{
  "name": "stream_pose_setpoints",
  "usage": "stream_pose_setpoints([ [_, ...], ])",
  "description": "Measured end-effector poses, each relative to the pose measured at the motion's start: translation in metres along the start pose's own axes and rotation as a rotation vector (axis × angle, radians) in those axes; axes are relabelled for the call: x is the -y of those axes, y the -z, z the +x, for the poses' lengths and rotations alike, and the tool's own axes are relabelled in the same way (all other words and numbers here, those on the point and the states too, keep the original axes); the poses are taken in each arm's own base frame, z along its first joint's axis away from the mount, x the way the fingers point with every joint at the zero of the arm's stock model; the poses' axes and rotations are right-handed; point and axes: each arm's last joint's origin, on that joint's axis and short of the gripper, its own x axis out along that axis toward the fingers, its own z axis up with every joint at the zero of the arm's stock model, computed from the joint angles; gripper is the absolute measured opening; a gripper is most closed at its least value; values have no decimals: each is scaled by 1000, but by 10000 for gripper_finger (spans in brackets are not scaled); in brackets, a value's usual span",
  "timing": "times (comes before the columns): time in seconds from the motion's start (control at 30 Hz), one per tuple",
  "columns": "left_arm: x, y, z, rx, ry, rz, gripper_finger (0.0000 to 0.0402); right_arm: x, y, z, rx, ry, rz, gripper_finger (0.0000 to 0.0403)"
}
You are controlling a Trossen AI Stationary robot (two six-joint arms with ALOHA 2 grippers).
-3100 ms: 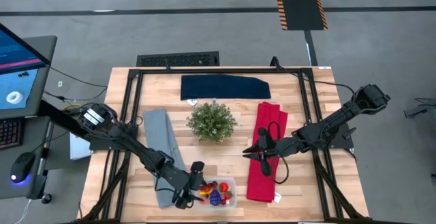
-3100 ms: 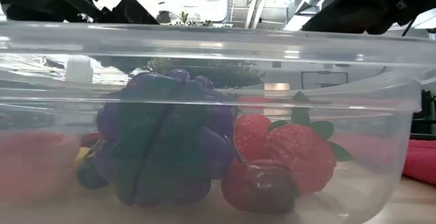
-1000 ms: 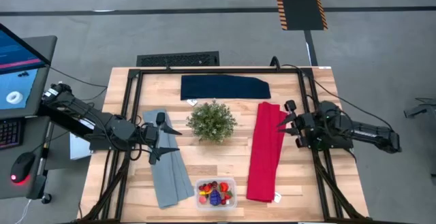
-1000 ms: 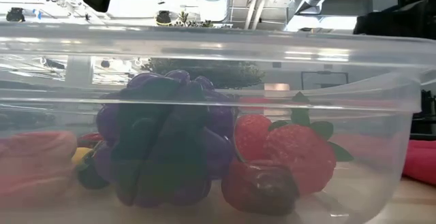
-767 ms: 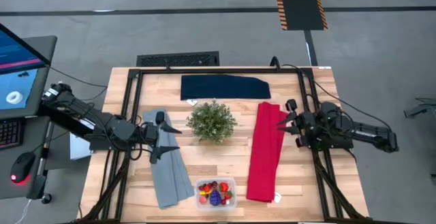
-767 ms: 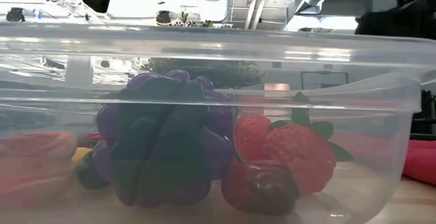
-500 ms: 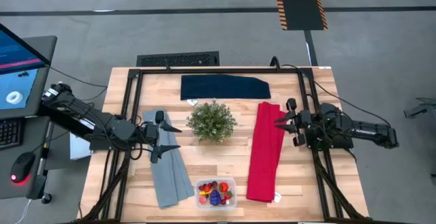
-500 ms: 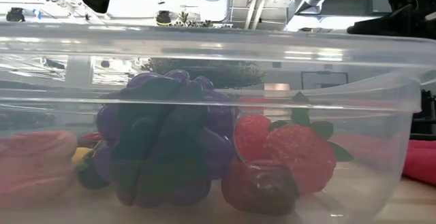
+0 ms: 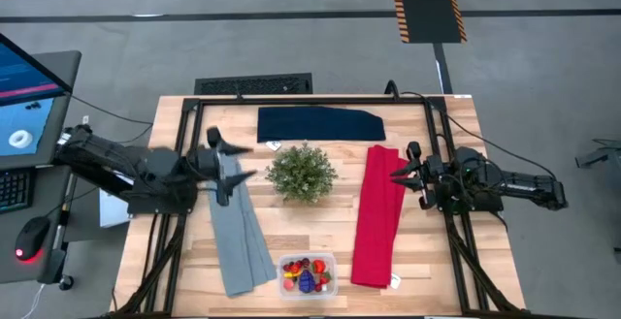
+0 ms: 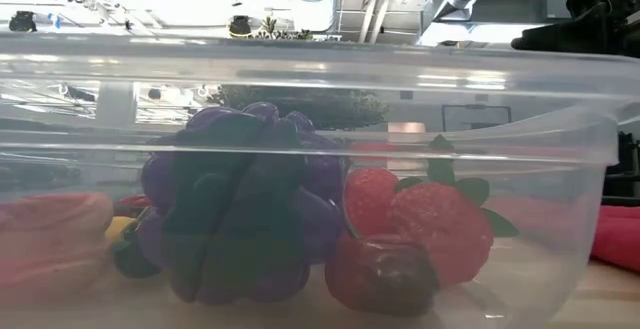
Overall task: Pick and placing Produce into tupperware
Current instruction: Put the apricot into the transparent container
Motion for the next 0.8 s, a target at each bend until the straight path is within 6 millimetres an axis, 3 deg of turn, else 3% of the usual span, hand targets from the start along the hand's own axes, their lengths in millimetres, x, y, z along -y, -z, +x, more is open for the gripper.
stream_pose_setpoints([
  [0.2, -33, -40, 7, -53, -53, 16, 258, 0, 0, 0, 0, 0, 0, 92],
  [0.37, -64, -57, 24, -157, -158, 23, 258, 0, 0, 0, 0, 0, 0, 92],
  [0.63, -133, -52, 72, -427, -88, -78, 258, 0, 0, 0, 0, 0, 0, 92],
  [0.8, -178, -50, 99, -547, -218, -127, 258, 0, 0, 0, 0, 0, 1, 92],
])
